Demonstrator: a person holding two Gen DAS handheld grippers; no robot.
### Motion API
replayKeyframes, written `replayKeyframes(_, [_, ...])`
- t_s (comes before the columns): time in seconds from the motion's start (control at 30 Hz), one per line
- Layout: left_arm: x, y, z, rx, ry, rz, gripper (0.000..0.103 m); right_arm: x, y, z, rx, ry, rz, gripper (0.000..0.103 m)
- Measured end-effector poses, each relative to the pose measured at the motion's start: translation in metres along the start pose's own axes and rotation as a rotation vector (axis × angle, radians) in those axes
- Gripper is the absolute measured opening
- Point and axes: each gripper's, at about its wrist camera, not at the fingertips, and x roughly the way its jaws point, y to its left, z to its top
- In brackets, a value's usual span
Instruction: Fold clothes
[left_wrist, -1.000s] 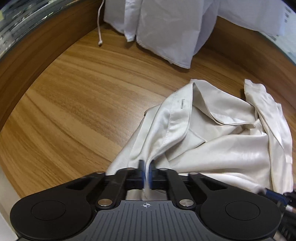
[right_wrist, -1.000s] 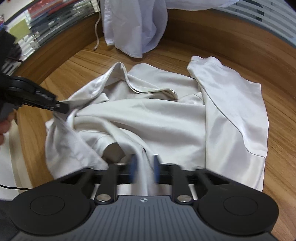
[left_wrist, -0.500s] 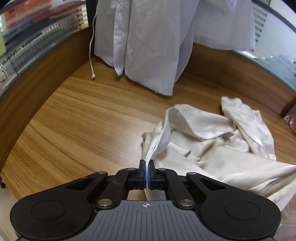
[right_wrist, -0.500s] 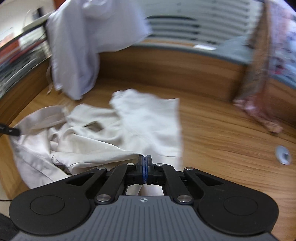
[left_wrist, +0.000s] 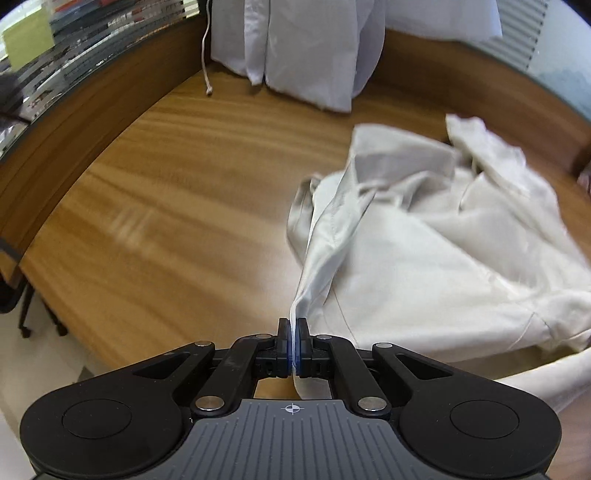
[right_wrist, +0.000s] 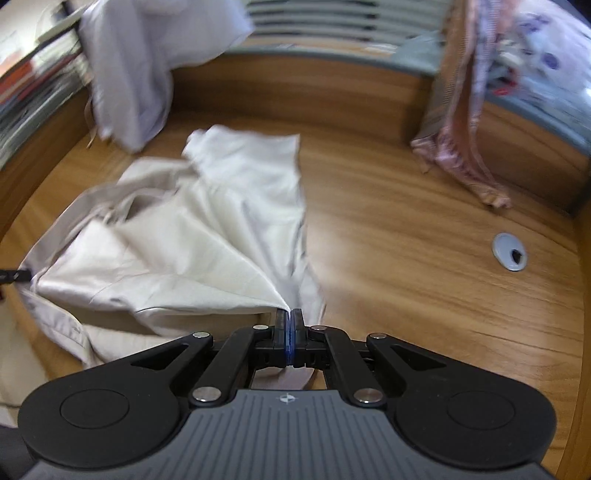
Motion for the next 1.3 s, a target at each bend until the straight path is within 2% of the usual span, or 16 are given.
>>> replayKeyframes(0.13, [0.001, -0.002, -0.011, -0.006, -0.043, 0.012, 0.004, 0.006, 0.008, 0.007, -0.104, -0.025, -0.008, 0.001])
replayKeyframes(0.3, [0.007, 0.004, -0.009, -0.053, -0.072, 0.028, 0.005, 0.033, 0.016, 0.036, -0.18, -0.046, -0.054, 0.001])
replayKeyframes(0.33, [0.006, 0.005, -0.008, -0.056, -0.081, 0.03, 0.011, 0.04, 0.017, 0.041, -0.184, -0.04, -0.06, 0.001])
replayKeyframes(0.37, [0.004, 0.006, -0.008, -0.053, -0.092, 0.029, 0.023, 0.047, 0.019, 0.047, -0.189, -0.035, -0.067, 0.001])
replayKeyframes(0.43, [-0.002, 0.008, -0.005, -0.036, -0.117, 0.014, 0.028, 0.055, 0.023, 0.054, -0.206, -0.024, -0.078, 0.004])
replayKeyframes(0.5, [-0.009, 0.009, 0.0, -0.002, -0.137, -0.021, 0.029, 0.057, 0.029, 0.058, -0.221, -0.032, -0.086, 0.011])
replayKeyframes(0.57, [-0.013, 0.009, 0.006, 0.049, -0.144, -0.06, 0.034, 0.055, 0.036, 0.06, -0.219, -0.053, -0.082, 0.021])
replayKeyframes(0.67, [-0.017, 0.004, 0.018, 0.153, -0.147, -0.131, 0.037, 0.049, 0.046, 0.058, -0.189, -0.087, -0.067, 0.027])
replayKeyframes(0.87, [-0.019, -0.015, 0.043, 0.398, -0.139, -0.272, 0.04, 0.049, 0.073, 0.038, -0.079, -0.083, -0.032, 0.027])
replayKeyframes(1.0, [-0.014, -0.038, 0.053, 0.518, -0.136, -0.354, 0.042, 0.053, 0.093, 0.015, -0.015, -0.062, 0.019, 0.027])
replayKeyframes(1.13, [-0.01, -0.055, 0.055, 0.6, -0.136, -0.42, 0.043, 0.066, 0.103, 0.004, -0.036, -0.045, 0.031, 0.036])
replayKeyframes(1.3, [-0.012, -0.065, 0.052, 0.685, -0.15, -0.461, 0.044, 0.083, 0.108, -0.004, -0.084, -0.028, 0.027, 0.037])
